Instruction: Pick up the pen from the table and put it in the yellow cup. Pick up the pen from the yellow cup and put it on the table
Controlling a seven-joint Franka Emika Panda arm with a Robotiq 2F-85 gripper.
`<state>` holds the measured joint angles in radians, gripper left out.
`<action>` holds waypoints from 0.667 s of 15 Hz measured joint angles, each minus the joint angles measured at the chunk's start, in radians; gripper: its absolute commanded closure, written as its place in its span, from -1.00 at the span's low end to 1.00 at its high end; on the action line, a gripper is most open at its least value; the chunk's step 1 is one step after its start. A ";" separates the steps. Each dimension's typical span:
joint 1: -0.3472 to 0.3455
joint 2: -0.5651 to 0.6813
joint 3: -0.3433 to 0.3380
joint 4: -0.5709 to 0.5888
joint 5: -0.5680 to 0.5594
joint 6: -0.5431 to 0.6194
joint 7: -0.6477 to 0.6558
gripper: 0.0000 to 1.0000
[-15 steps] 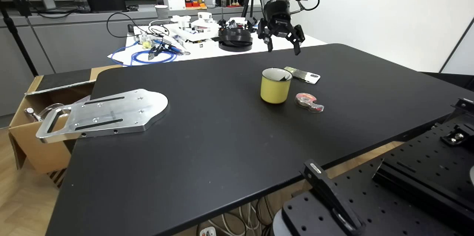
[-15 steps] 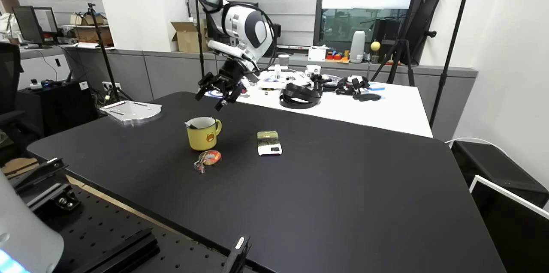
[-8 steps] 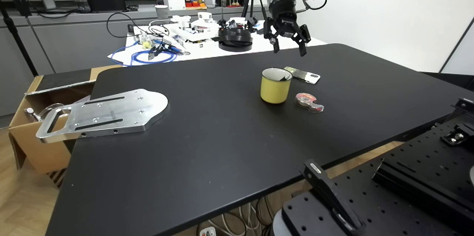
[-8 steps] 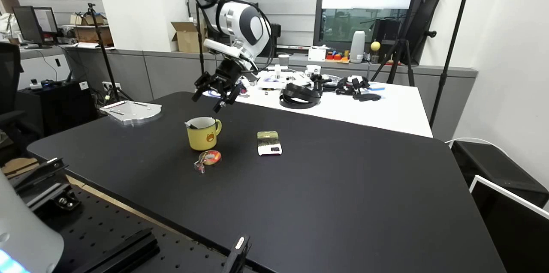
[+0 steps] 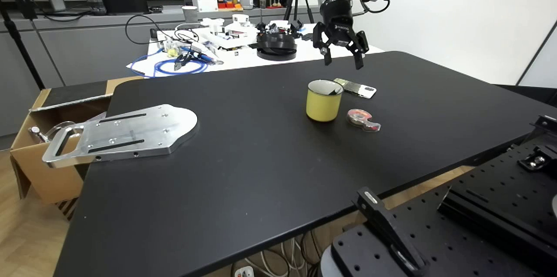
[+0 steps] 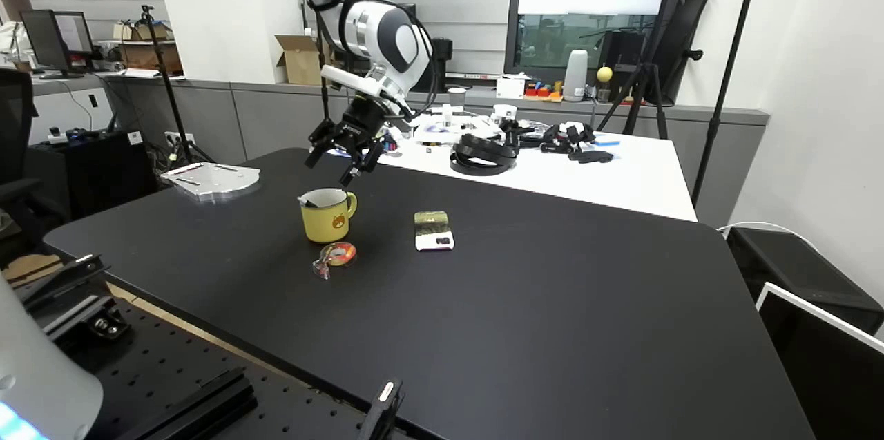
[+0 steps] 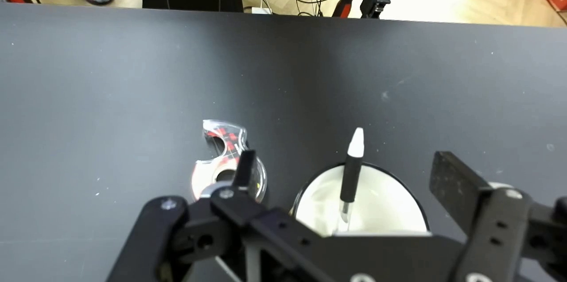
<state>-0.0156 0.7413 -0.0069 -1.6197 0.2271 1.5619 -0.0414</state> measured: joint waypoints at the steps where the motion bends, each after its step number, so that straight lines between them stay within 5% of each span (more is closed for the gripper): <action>1: 0.000 -0.005 0.000 -0.009 0.000 0.002 -0.002 -1.00; 10: 0.000 -0.023 0.002 -0.039 0.000 0.013 -0.003 -1.00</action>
<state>-0.0156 0.7183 -0.0053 -1.6585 0.2274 1.5744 -0.0448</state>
